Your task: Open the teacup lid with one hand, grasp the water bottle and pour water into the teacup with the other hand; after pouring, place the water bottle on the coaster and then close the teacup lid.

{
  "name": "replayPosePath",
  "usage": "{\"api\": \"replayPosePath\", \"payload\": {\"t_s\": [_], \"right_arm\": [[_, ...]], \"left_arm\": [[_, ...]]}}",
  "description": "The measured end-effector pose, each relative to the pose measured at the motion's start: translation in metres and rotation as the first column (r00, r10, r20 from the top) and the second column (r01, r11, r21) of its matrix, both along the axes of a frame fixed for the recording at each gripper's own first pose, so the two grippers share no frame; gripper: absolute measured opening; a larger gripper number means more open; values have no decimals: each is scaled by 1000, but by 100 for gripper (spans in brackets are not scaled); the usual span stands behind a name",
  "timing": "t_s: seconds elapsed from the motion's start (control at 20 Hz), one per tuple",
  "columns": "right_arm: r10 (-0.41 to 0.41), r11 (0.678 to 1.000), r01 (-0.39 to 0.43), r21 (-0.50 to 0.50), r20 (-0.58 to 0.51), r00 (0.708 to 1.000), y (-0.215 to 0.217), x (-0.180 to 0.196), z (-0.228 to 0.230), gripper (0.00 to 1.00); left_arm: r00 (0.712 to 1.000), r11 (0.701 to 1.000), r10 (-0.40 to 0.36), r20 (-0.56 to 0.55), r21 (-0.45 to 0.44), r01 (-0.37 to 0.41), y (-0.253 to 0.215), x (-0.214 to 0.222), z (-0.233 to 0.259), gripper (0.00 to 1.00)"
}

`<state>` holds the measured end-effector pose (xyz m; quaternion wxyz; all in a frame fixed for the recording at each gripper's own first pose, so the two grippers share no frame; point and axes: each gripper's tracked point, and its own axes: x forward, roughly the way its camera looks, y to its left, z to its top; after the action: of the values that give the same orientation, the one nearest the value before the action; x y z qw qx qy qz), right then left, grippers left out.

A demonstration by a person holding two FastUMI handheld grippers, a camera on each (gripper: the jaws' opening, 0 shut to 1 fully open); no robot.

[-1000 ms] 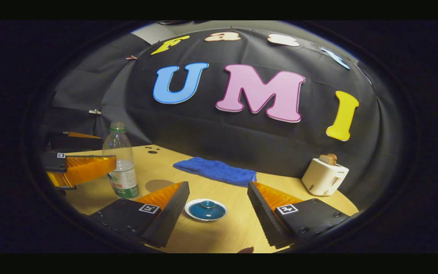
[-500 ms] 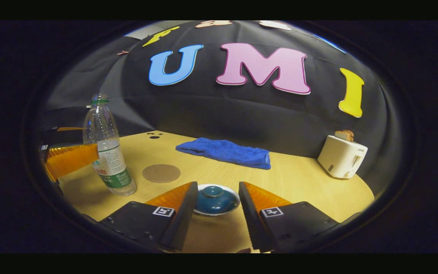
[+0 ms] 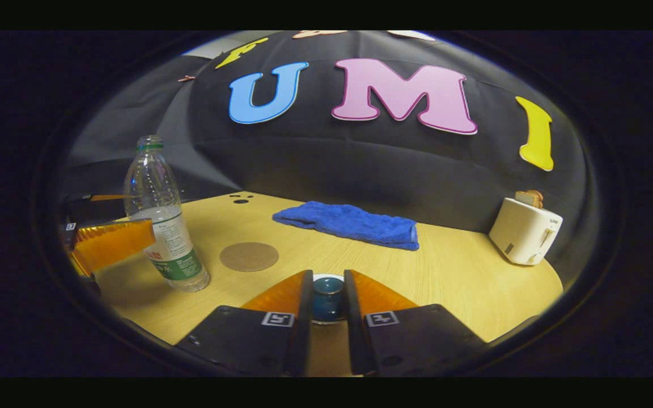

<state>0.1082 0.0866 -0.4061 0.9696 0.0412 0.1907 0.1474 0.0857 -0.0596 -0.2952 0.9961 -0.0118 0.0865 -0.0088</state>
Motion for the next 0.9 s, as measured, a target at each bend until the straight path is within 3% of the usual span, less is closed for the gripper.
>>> {"api": "replayPosePath", "payload": {"t_s": [0.1,0.15,0.5,0.6,0.8,0.85,0.9], "right_arm": [[-1,1000,1,-4,2,1000,-2,0,1,33],[2,1000,-2,-2,11,1000,-1,-1,3,27],[-19,1000,18,10,96,995,-15,3,34,27],[-41,999,41,6,117,992,-29,3,44,31],[-85,996,88,-12,145,986,-65,0,56,31],[-97,995,100,-13,147,984,-74,-1,58,22],[-109,993,113,-15,148,983,-84,-3,59,27]], "left_arm": [[1000,1000,-8,0,3,8,-3,1,-2,98],[1000,1000,-12,-4,5,12,-5,3,-3,98],[1000,1000,1,-25,4,-1,-8,12,-17,98],[1000,1000,6,-31,-2,-6,-10,15,-20,98],[999,1000,31,-44,2,-31,-10,16,-26,98],[998,999,46,-51,6,-46,-8,16,-28,97],[997,999,53,-56,3,-53,-8,16,-31,90]]}}
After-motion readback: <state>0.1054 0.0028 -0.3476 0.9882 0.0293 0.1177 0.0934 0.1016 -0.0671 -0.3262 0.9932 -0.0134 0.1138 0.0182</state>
